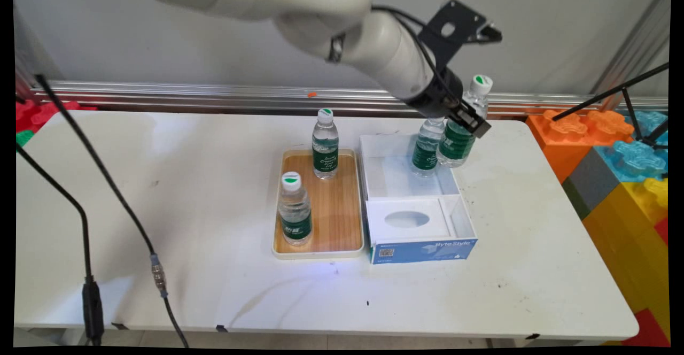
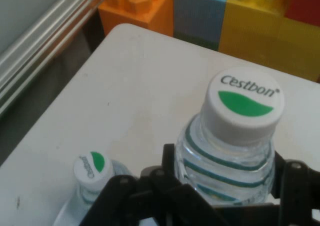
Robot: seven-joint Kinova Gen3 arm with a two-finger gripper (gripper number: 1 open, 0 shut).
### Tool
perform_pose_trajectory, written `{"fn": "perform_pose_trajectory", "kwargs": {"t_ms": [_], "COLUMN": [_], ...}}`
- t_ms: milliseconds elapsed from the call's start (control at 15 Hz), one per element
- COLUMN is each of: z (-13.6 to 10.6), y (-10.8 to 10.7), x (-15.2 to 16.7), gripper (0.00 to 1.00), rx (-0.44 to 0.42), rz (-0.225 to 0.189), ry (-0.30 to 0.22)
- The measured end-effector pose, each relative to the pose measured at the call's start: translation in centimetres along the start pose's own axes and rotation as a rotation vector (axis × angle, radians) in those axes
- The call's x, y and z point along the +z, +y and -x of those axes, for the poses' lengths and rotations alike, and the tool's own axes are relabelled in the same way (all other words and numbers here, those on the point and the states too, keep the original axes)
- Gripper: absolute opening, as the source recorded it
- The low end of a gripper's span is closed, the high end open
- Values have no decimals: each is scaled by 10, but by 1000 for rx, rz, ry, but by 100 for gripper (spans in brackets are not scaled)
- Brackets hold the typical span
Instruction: Place the picked object on the tray
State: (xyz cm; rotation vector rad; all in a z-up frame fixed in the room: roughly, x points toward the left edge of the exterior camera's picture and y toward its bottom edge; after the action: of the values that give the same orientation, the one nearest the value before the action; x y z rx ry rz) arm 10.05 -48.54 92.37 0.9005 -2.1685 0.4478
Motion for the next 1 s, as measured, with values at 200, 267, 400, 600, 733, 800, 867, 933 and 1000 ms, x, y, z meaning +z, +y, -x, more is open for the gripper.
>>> {"fn": "perform_pose_trajectory", "kwargs": {"t_ms": [200, 267, 400, 600, 733, 800, 867, 933, 1000], "z": [-13, -16, -17, -14, -10, -7, -5, -2, 1], "y": [-6, -10, -17, -29, -37, -42, -47, -51, -57], "x": [-28, -38, -54, -86, -108, -119, -130, -138, -148], "gripper": [0, 0, 0, 0, 0, 0, 0, 0, 0], "rx": [18, 28, 43, 74, 101, 117, 131, 142, 150], "rz": [8, 8, 7, 11, 11, 9, 7, 6, 6], "ry": [-36, -51, -75, -128, -156, -168, -178, -183, -186]}}
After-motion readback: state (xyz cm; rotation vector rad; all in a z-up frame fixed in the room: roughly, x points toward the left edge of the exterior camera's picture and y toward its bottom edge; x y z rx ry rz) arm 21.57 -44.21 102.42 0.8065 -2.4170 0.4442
